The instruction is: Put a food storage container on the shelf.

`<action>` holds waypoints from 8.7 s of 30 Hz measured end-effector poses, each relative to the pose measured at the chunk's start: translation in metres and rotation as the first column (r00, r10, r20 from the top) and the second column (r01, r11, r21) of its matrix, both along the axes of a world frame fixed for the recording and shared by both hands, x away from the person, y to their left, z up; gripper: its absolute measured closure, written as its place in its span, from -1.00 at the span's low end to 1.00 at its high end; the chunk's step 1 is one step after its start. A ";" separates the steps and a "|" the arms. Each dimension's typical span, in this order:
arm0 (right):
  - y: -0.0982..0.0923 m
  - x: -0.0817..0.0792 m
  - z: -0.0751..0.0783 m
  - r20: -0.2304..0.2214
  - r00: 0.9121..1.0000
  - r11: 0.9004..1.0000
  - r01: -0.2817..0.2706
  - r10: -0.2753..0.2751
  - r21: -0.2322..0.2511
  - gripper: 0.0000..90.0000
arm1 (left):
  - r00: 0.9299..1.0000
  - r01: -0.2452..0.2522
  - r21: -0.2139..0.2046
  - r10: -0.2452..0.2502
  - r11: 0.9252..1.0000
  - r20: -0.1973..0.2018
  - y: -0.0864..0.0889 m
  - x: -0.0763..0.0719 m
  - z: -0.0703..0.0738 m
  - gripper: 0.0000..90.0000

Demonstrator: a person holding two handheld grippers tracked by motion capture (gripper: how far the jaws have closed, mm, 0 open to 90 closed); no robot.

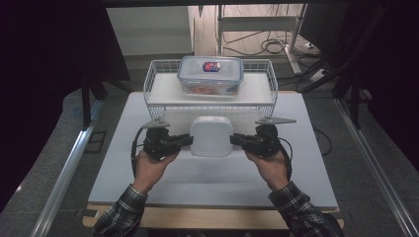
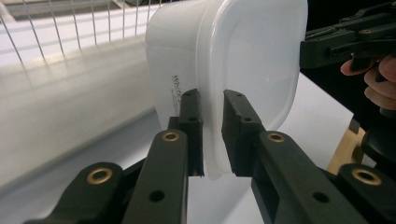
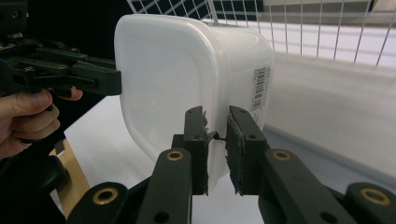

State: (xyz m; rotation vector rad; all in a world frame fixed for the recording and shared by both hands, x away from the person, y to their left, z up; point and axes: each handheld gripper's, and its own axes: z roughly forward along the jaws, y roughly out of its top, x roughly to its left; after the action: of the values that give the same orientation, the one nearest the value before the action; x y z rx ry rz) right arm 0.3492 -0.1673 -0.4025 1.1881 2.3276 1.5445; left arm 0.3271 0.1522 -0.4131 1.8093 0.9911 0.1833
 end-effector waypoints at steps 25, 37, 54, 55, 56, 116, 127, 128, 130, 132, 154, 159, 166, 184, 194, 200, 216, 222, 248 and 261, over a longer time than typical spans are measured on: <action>0.011 0.018 0.066 0.101 0.995 1.000 -0.014 0.013 0.016 0.76 | 0.997 -0.032 -0.043 0.035 0.999 0.063 0.011 0.019 0.058 0.74; 0.018 0.030 0.099 0.138 0.990 0.999 -0.017 0.013 0.030 0.77 | 0.994 -0.050 -0.049 0.054 0.998 0.091 0.017 0.030 0.091 0.73; 0.018 0.054 0.142 0.169 0.985 0.998 0.007 -0.019 0.068 0.77 | 0.990 -0.058 -0.049 0.064 0.997 0.128 0.016 0.061 0.138 0.72; 0.018 0.056 0.144 0.170 0.985 0.997 0.008 -0.020 0.071 0.77 | 0.990 -0.057 -0.052 0.063 0.997 0.127 0.015 0.063 0.140 0.72; 0.018 0.057 0.146 0.172 0.985 0.998 0.011 -0.023 0.069 0.77 | 0.990 -0.057 -0.057 0.064 0.997 0.128 0.015 0.065 0.142 0.72; 0.035 0.131 0.157 0.084 0.987 0.989 0.127 -0.133 0.072 0.27 | 0.988 -0.106 -0.074 0.114 0.992 0.108 0.005 0.135 0.155 0.23; 0.037 0.137 0.157 0.101 0.981 0.985 0.164 -0.168 0.047 0.12 | 0.981 -0.137 -0.054 0.143 0.989 0.128 -0.002 0.141 0.155 0.14; 0.037 0.137 0.156 0.101 0.980 0.984 0.169 -0.173 0.050 0.11 | 0.981 -0.138 -0.058 0.144 0.989 0.131 -0.002 0.141 0.154 0.13; 0.037 0.138 0.156 0.103 0.979 0.984 0.171 -0.175 0.050 0.11 | 0.980 -0.143 -0.064 0.151 0.988 0.132 -0.002 0.142 0.153 0.10; 0.037 0.138 0.156 0.108 0.978 0.984 0.172 -0.177 0.051 0.11 | 0.978 -0.149 -0.067 0.157 0.987 0.134 -0.002 0.142 0.153 0.07; 0.012 0.102 0.140 0.201 0.979 0.999 0.042 -0.044 0.017 -0.61 | 0.968 -0.100 -0.032 0.105 0.994 0.227 0.008 0.100 0.143 -0.77; 0.009 0.091 0.131 0.212 0.977 1.000 0.020 -0.017 -0.012 -0.68 | 0.969 -0.081 -0.018 0.083 0.997 0.231 0.009 0.088 0.132 -0.83; 0.008 0.079 0.118 0.220 0.975 0.999 0.002 0.007 -0.040 -0.74 | 0.969 -0.064 0.021 0.057 0.998 0.239 0.008 0.074 0.114 -0.87; 0.005 0.061 0.101 0.226 0.973 0.998 -0.037 0.050 -0.060 -0.80 | 0.963 -0.054 0.068 0.034 0.996 0.267 0.010 0.053 0.088 -0.90; 0.001 0.050 0.092 0.223 0.973 0.997 -0.051 0.063 -0.059 -0.82 | 0.961 -0.047 0.093 0.020 0.995 0.275 0.008 0.043 0.075 -0.91; -0.001 0.047 0.084 0.210 0.975 0.996 -0.057 0.071 -0.072 -0.85 | 0.964 -0.036 0.094 0.009 0.995 0.267 0.007 0.037 0.066 -0.92; -0.010 0.033 0.063 0.211 0.973 0.992 -0.071 0.091 -0.101 -0.94 | 0.968 -0.023 0.111 -0.006 0.994 0.252 0.005 0.020 0.042 -0.94; -0.013 0.026 0.054 0.209 0.973 0.991 -0.073 0.096 -0.114 -0.97 | 0.969 -0.015 0.118 -0.014 0.993 0.246 0.003 0.013 0.031 -0.94; -0.025 0.004 0.016 0.199 0.977 0.987 -0.039 0.070 -0.155 -1.00 | 0.977 -0.012 0.110 -0.012 0.994 0.211 0.008 -0.013 -0.013 -0.96; -0.035 -0.006 -0.001 0.183 0.981 0.988 -0.032 0.060 -0.153 -1.00 | 0.981 -0.020 0.138 -0.008 0.990 0.193 0.011 -0.023 -0.033 -0.96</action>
State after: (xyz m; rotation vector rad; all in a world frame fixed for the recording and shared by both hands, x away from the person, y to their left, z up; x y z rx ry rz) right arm 0.3433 -0.2018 -0.4035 0.9187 2.3151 1.3990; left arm 0.3036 0.1628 -0.4458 1.8750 0.8637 0.4338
